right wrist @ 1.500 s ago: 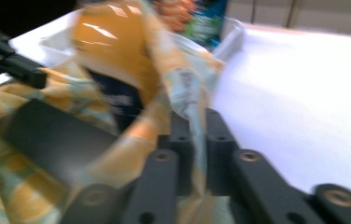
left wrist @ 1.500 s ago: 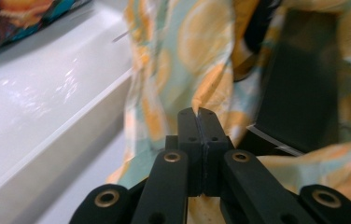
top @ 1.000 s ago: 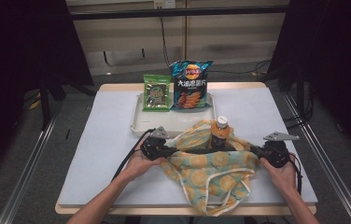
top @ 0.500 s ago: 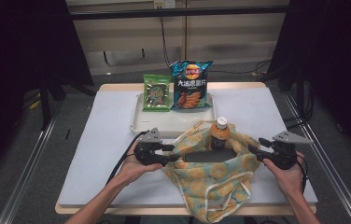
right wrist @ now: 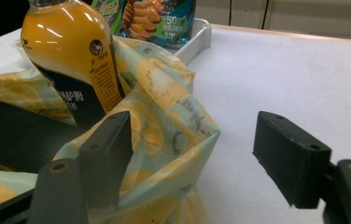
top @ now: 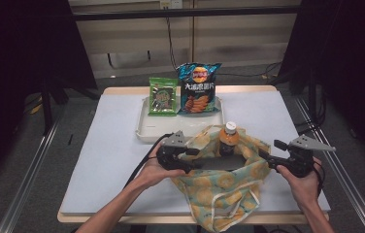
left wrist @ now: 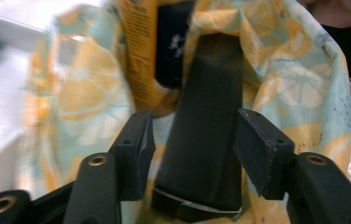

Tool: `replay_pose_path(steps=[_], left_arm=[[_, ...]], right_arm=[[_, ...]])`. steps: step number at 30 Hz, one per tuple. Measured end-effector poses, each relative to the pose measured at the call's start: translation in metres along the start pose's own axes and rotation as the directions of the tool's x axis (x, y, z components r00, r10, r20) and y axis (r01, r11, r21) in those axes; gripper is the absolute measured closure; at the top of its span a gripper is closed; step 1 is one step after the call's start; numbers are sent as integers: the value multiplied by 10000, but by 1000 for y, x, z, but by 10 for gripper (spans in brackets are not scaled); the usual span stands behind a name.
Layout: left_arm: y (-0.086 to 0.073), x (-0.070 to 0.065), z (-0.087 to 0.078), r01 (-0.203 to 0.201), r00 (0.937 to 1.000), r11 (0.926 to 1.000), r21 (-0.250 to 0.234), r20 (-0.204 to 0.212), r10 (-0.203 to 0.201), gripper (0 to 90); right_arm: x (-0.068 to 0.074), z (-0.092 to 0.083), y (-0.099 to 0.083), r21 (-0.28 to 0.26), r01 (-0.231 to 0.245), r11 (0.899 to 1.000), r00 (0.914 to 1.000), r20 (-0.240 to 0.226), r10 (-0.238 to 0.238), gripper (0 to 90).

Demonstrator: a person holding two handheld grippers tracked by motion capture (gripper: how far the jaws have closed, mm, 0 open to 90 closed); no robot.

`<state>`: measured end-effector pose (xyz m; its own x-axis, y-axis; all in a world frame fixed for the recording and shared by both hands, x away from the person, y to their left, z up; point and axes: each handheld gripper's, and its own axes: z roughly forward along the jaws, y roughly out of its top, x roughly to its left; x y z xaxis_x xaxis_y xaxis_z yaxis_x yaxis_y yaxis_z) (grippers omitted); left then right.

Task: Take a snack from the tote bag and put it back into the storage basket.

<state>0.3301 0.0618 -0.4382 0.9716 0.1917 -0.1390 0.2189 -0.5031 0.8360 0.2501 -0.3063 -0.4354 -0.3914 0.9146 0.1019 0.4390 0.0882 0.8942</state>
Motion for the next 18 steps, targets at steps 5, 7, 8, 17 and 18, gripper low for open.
replay_pose_path(steps=[5,7,8,17,18], left_arm=[[-6,-3,9,-308,9995,9979,568,-64,312,369],[-6,-8,11,-726,9972,9938,838,-96,736,346],[-8,-10,13,-760,9971,9939,798,-2,763,342],[-12,-8,25,-891,9960,9901,1083,74,888,375],[-12,-7,25,-962,9954,9894,1089,108,956,376]], right_arm=[[3,-1,2,-52,-31,10000,9999,-144,30,306],[5,-1,2,-62,48,10000,9998,-185,-49,305],[6,-1,3,-74,113,9999,9996,-240,-114,305],[12,4,8,-15,109,9999,9985,-528,-109,330],[12,4,8,-1,133,9999,9984,-549,-133,343]])
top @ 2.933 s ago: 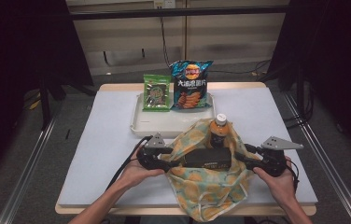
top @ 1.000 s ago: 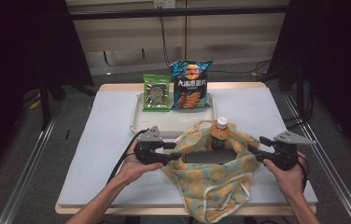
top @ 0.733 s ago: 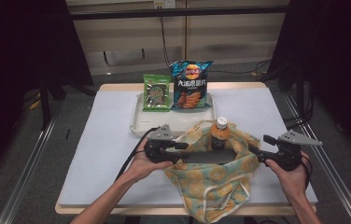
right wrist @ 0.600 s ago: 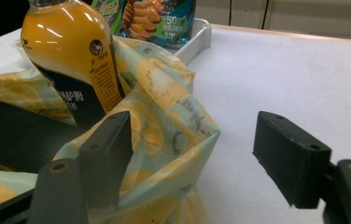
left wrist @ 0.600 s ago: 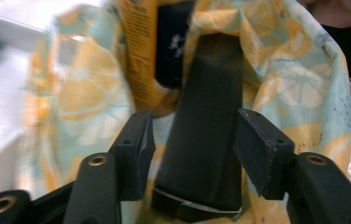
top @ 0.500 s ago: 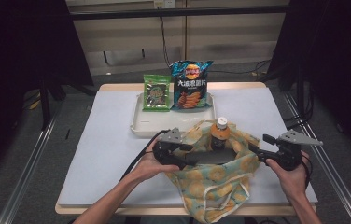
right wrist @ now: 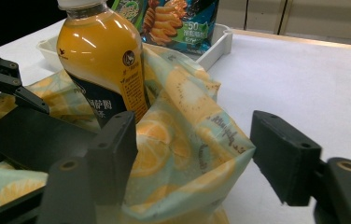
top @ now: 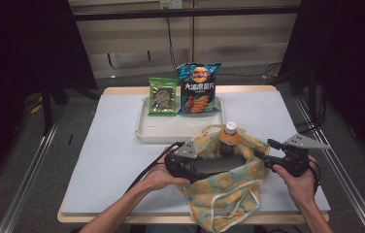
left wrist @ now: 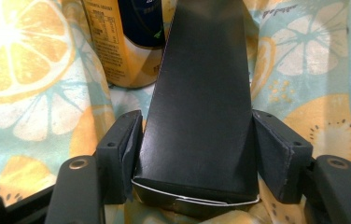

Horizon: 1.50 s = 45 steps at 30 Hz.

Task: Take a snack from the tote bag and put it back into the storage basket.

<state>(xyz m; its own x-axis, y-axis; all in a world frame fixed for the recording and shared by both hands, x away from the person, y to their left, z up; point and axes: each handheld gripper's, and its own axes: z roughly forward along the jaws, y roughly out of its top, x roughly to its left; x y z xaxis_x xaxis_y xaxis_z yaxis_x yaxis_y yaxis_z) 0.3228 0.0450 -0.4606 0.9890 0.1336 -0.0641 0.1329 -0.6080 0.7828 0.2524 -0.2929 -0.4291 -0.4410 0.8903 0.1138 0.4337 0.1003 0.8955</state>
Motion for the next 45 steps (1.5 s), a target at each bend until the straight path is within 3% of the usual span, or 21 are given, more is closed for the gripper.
replay_pose_path(steps=[5,7,10,17,24,29,30,34,36,39,45], left_arm=[[-2,0,5,111,9999,9999,129,70,-112,370],[-2,0,6,-48,10000,9997,232,-35,49,367],[-1,0,7,-97,9999,9998,186,121,95,400],[4,-1,-10,338,9984,9990,-301,454,-324,427],[6,-1,-29,435,9989,9972,-605,218,-423,431],[7,-3,-41,531,9985,9943,-926,183,-517,431],[7,-4,-44,539,9985,9940,-947,165,-526,432],[8,-3,-48,543,9985,9933,-1017,174,-528,432],[10,-3,-53,505,9986,9920,-1157,185,-487,432],[10,-5,-53,628,9980,9897,-1283,183,-610,432],[3,-5,-38,617,9981,9949,-804,72,-613,430]], right_arm=[[3,3,0,165,145,9998,9997,-200,-142,375],[4,5,0,173,90,9998,9995,-319,-84,373],[5,7,-1,232,192,9995,9987,-477,-181,350],[6,10,-2,349,182,9992,9975,-684,-157,299],[8,10,-3,434,254,9987,9966,-798,-219,307],[8,11,-6,599,301,9977,9959,-872,-248,424],[8,12,-7,677,297,9973,9955,-915,-235,522],[8,10,-9,879,472,9950,9942,-1001,-384,775],[7,9,-10,945,519,9942,9940,-1010,-423,844],[5,5,-11,978,521,9938,9950,-896,-434,890],[3,3,-18,1245,581,9905,9949,-897,-471,868]])
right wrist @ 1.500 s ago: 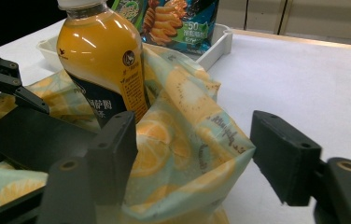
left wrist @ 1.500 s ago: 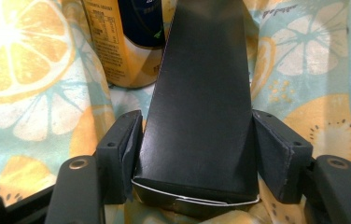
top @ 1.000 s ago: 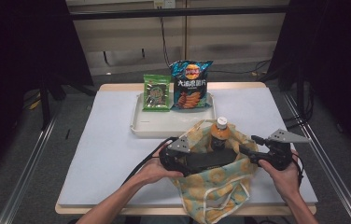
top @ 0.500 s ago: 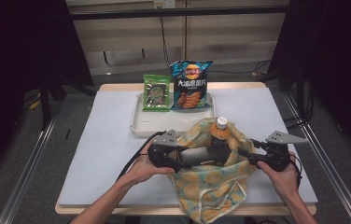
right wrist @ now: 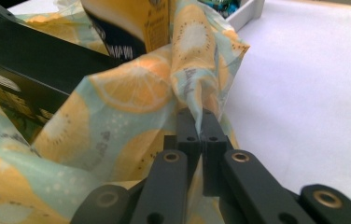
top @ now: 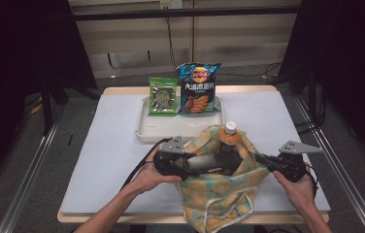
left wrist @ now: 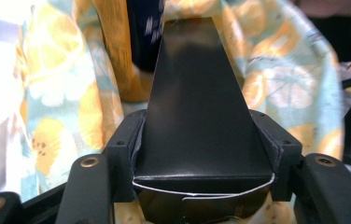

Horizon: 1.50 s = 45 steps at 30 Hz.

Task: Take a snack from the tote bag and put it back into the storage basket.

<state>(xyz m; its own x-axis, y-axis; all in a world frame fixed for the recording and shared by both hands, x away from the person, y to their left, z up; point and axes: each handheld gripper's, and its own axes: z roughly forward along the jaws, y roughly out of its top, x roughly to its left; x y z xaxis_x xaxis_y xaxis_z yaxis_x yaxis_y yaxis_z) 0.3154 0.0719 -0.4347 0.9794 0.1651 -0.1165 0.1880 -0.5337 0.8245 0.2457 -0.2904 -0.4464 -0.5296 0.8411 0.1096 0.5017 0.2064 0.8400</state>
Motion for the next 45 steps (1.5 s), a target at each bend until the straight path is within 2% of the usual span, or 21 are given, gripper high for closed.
replay_pose_path(steps=[3,7,10,12,13,14,16,19,20,22,23,24,27,28,29,34,37,38,39,40,45], left_arm=[[-8,1,9,114,9999,9999,119,58,-115,428],[-11,0,11,137,9999,9991,403,48,-139,416],[-10,0,11,264,9996,9993,263,121,-267,401],[-7,1,10,250,9996,9993,268,148,-254,377],[-1,1,9,313,9991,9995,42,286,-314,362],[3,-1,9,335,9992,9994,-123,241,-332,361],[9,-1,11,309,9991,9993,-214,290,-302,361],[13,-2,14,151,9993,9998,-112,344,-147,445],[18,-1,23,39,9995,9996,268,320,-48,443],[19,-1,27,48,9997,9990,439,241,-59,439],[20,2,31,34,9994,9979,644,338,-56,385],[20,5,38,91,9997,9951,988,216,-113,376],[18,6,44,23,9995,9928,1196,300,-59,359],[17,2,47,-419,9991,9858,1626,168,397,389],[18,-1,49,-480,9988,9817,1841,16,485,401],[16,2,59,-227,9994,9804,1957,298,172,400],[15,3,62,-122,9993,9808,1946,357,53,387],[15,3,62,-122,9993,9808,1946,357,53,388],[16,2,62,-218,9993,9783,2059,353,149,389],[16,2,62,-198,9992,9788,2041,367,126,389],[20,0,61,-378,9991,9774,2080,286,325,430]], right_arm=[[3,1,0,69,91,9999,9999,-132,-90,810],[6,3,0,115,117,9999,9997,-198,-114,738],[7,3,0,92,152,9998,9997,-214,-150,706],[7,3,1,93,161,9998,9996,-215,-159,701],[7,3,1,76,152,9999,9996,-236,-151,692],[7,3,1,84,128,9999,9996,-241,-125,689],[7,4,1,64,126,9999,9997,-216,-124,682],[7,3,1,45,111,9999,9996,-247,-110,677],[7,4,1,46,89,10000,9997,-243,-88,673],[7,4,1,49,74,10000,9997,-235,-73,668],[7,4,1,31,64,10000,9997,-250,-64,663],[7,3,2,-1,112,9999,9996,-251,-112,658],[7,4,2,12,73,10000,9996,-271,-73,642],[7,4,2,37,72,10000,9996,-271,-71,642],[7,4,2,45,124,9999,9995,-292,-122,639],[9,7,4,20,162,9999,9993,-326,-161,614],[11,7,5,32,184,9998,9992,-360,-183,553],[11,7,5,32,184,9998,9992,-360,-183,553],[11,8,6,37,194,9998,9990,-412,-192,476],[11,9,6,26,187,9998,9987,-467,-185,452],[13,10,10,-96,83,9999,9979,-639,-89,361]])
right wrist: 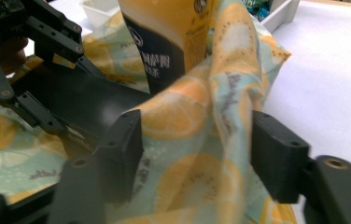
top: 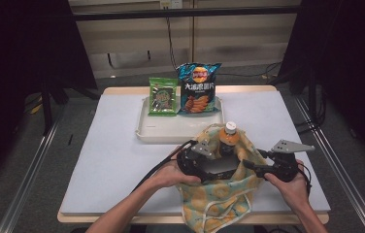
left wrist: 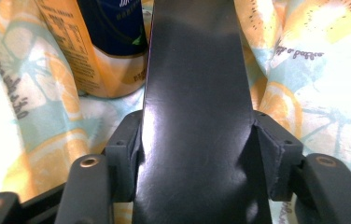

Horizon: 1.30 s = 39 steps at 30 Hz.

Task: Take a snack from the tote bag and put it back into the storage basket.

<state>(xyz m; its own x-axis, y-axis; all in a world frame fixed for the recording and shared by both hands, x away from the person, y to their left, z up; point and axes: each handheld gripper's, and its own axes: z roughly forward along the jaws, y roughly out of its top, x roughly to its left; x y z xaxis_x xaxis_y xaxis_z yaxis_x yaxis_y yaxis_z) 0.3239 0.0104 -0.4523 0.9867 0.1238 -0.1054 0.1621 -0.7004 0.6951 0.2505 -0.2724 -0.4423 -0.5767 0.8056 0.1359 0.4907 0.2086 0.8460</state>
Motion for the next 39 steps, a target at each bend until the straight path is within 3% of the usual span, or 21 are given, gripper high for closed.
replay_pose_path(steps=[5,7,8,9,11,12,14,18,22,25,26,27,28,30,31,32,35,39], left_arm=[[2,1,-9,165,9996,9995,-257,249,-159,432],[4,1,-21,97,9998,9986,-519,198,-87,432],[4,1,-21,97,9998,9986,-519,198,-87,432],[2,1,-28,160,9996,9982,-570,244,-146,432],[0,1,-33,226,9995,9971,-725,247,-208,432],[0,1,-33,226,9995,9971,-725,247,-208,432],[-2,1,-43,199,9997,9969,-761,187,-185,432],[-4,2,-54,539,9980,9893,-1356,390,-491,432],[-2,-1,-61,358,9984,9852,-1678,503,-277,432],[-1,-1,-66,478,9978,9787,-1994,551,-376,432],[0,-1,-70,449,9984,9748,-2184,421,-366,432],[1,-1,-72,558,9977,9691,-2402,511,-448,432],[1,-1,-72,558,9977,9691,-2402,511,-448,432],[5,0,-76,632,9972,9588,-2768,550,-498,431],[5,0,-76,632,9972,9588,-2768,550,-498,431],[9,-1,-77,704,9968,9511,-3009,580,-554,431],[13,-2,-77,618,9970,9506,-3041,635,-445,431],[15,-5,-78,518,9972,9549,-2924,677,-333,431]], right_arm=[[2,-1,4,-218,-119,9997,9997,-196,115,325],[2,-5,6,-369,-161,9992,9996,-221,153,539],[2,-5,6,-369,-161,9992,9996,-221,153,539],[2,-8,6,-472,-203,9987,9997,-129,197,717],[0,-10,6,-502,-189,9986,9998,11,189,817],[0,-10,6,-502,-189,9986,9998,11,189,817],[-4,-14,4,-529,-266,9982,9993,241,279,900],[-8,-19,2,-555,-267,9981,9983,501,295,900],[-9,-20,-2,-382,-187,9991,9978,627,210,900],[-9,-20,-3,-314,-185,9993,9977,640,205,900],[-9,-20,-4,-273,-154,9995,9980,606,170,900],[-9,-20,-4,-249,-140,9996,9980,606,155,900],[-8,-19,-4,-223,-103,9997,9986,520,115,900],[-6,-17,-5,-130,-31,9999,9993,380,36,900],[-6,-17,-5,-130,-31,9999,9993,380,36,900],[-2,-15,-6,-105,55,9999,9999,156,-53,900],[5,-11,-5,22,366,9993,9993,-82,-366,900],[6,-9,-5,148,457,9988,9989,-55,-457,900]])
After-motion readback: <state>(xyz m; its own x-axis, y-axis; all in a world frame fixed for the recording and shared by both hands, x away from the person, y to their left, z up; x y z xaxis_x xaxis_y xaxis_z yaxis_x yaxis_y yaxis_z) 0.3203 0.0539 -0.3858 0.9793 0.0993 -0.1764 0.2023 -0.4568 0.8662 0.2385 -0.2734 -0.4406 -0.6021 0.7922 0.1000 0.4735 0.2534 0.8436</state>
